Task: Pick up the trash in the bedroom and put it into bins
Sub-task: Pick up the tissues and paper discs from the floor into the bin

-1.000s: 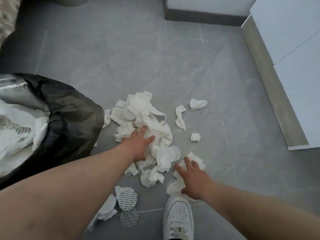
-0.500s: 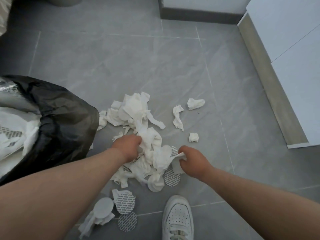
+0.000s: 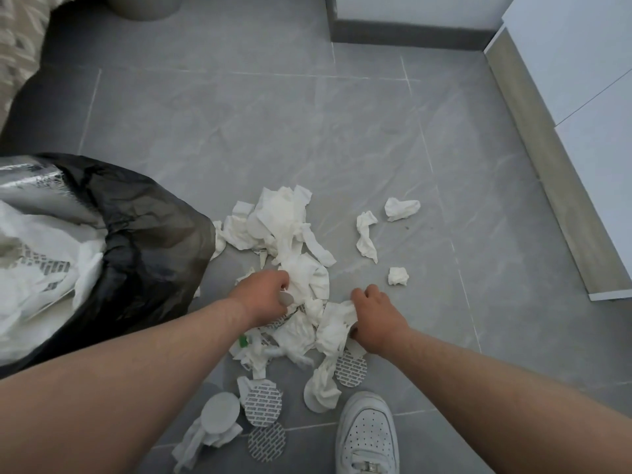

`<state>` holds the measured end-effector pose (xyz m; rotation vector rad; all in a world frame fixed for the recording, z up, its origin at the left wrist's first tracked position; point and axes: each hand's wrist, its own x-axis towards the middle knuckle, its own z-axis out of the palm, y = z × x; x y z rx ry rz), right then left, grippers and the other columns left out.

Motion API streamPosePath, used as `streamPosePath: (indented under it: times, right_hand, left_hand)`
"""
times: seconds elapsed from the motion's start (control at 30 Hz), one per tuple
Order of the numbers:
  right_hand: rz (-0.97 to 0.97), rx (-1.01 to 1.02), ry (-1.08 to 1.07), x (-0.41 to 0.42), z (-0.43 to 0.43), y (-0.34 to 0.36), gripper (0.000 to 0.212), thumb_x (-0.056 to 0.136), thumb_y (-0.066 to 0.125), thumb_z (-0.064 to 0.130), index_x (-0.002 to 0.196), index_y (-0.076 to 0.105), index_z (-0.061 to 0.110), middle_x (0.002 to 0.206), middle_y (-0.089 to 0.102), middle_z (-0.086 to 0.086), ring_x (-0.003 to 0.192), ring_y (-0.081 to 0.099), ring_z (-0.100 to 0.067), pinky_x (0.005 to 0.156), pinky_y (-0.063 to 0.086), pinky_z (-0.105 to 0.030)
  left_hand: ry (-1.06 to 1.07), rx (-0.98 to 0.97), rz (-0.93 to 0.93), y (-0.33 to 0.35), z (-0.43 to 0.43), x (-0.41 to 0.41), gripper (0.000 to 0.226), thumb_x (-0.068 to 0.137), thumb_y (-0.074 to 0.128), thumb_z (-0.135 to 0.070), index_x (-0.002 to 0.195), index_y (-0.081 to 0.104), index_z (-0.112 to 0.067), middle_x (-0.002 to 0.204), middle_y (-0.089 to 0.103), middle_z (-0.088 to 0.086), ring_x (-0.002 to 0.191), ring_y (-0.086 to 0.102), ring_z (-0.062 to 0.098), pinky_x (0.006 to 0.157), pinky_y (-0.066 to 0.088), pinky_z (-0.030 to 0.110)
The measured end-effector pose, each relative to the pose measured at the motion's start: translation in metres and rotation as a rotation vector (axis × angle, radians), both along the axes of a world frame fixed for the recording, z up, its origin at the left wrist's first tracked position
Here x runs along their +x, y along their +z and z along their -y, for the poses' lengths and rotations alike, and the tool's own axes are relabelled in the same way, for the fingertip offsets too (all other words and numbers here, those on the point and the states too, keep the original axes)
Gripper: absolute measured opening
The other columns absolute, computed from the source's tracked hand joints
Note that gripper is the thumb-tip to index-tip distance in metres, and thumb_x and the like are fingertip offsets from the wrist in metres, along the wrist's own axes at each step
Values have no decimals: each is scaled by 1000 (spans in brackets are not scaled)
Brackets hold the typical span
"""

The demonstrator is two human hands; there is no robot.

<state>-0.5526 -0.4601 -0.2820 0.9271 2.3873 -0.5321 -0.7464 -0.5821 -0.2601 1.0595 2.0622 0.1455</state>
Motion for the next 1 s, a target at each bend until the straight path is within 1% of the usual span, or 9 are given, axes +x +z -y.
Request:
streamPosePath:
  times: [0.1,0.2,0.33,0.43,0.53,0.67,0.8,0.9,1.0]
  right_hand:
    - [-50,-58,-101,5,-7,0,22,84,60,21,99,46,13,110,51,-11,100,53,-30,72,41,-33]
    - [-55,-166,-148,7,-21,13,21,83,62,24,85,43,17,96,62,-9,93,60,-29,67,35,-28]
    - [-130,-134,-183,-6,-43,57,20,82,64,25,74,46,19,82,55,0,87,57,-25,66,33,-28]
    - [-196,-130,-202,-25,-49,100,27,81,62,18,62,44,19,67,50,4,73,53,-21,59,33,-32]
    - [-349,-152,-292,-45,-47,137,17,78,66,21,69,52,18,69,55,5,69,55,-17,54,36,-27]
    - [-534,-217,-359,-84,-25,186,14,77,72,24,81,59,22,81,64,4,76,62,-16,66,47,-31]
    - [-707,-395,-451,-123,10,234,21,78,75,20,96,64,18,91,69,0,83,67,-18,71,53,-30]
    - [-776,-486,-474,-143,39,252,23,80,75,19,99,63,19,95,71,0,85,69,-16,75,55,-30]
    - [-786,-608,-533,-153,62,248,23,81,75,16,101,66,16,96,75,-5,84,72,-20,77,58,-36]
  left_hand:
    - [44,47,63,2,0,-2,14,75,58,-15,76,46,-23,86,55,-1,79,55,21,60,47,32]
    - [64,89,89,7,2,-3,21,72,59,-16,70,41,-27,78,51,-5,75,52,19,54,37,26]
    - [131,146,87,32,3,-10,20,72,66,-17,82,50,-21,83,52,-6,76,52,15,53,34,19]
    - [161,200,71,65,3,-21,22,70,70,-22,86,55,-18,88,56,-5,84,55,16,60,41,20]
    - [195,263,89,107,3,-33,24,67,75,-23,81,56,-20,85,58,-4,76,55,13,60,44,22]
    - [322,350,162,176,8,-51,25,66,81,-20,80,60,-20,74,58,-5,60,52,6,50,43,19]
    - [503,471,309,235,46,-73,30,63,85,-15,84,63,-16,75,64,5,60,61,18,56,54,28]
    - [687,584,464,256,96,-89,29,65,82,-4,81,61,-15,74,64,9,57,63,16,50,53,27]
    - [864,622,439,249,158,-110,26,69,78,0,82,60,-14,73,64,8,57,63,16,49,49,26]
